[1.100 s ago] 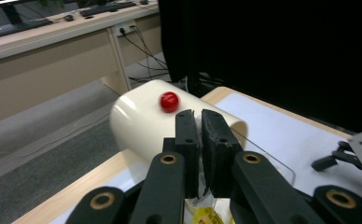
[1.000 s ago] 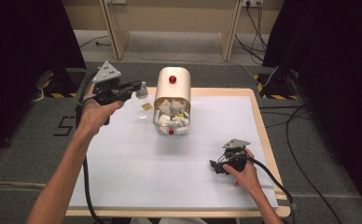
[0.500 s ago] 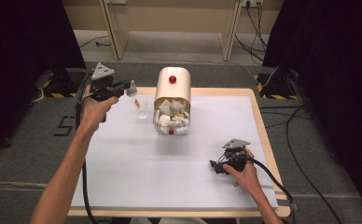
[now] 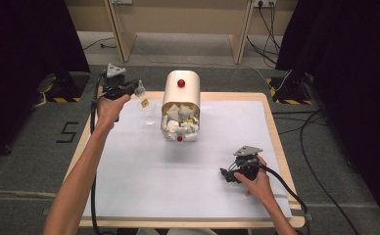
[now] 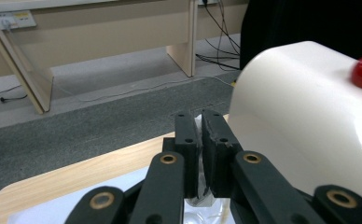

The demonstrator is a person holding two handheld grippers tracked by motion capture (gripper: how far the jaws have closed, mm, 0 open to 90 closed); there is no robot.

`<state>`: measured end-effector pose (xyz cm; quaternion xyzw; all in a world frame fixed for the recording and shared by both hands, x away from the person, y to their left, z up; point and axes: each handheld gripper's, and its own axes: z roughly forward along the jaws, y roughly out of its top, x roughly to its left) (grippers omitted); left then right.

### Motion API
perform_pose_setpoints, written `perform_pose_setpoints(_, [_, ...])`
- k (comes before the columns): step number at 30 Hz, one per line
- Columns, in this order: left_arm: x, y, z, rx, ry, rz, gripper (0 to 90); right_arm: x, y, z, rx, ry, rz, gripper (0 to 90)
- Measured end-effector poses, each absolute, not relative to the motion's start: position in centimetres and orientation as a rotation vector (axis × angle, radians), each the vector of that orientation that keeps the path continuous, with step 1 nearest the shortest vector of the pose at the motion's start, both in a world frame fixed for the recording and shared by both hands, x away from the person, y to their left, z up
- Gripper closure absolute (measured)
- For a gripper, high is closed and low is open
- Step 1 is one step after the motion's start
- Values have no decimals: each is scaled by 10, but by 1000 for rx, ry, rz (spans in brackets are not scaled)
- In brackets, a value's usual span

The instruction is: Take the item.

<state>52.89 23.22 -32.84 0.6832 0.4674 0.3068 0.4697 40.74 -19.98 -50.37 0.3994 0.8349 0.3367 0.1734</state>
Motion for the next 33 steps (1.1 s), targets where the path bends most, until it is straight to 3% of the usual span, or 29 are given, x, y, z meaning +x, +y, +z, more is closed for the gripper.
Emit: perform_pose_setpoints(33, [566,219,-386,1751,1268,695,842,407,-200,-504,1131,2367,955,6])
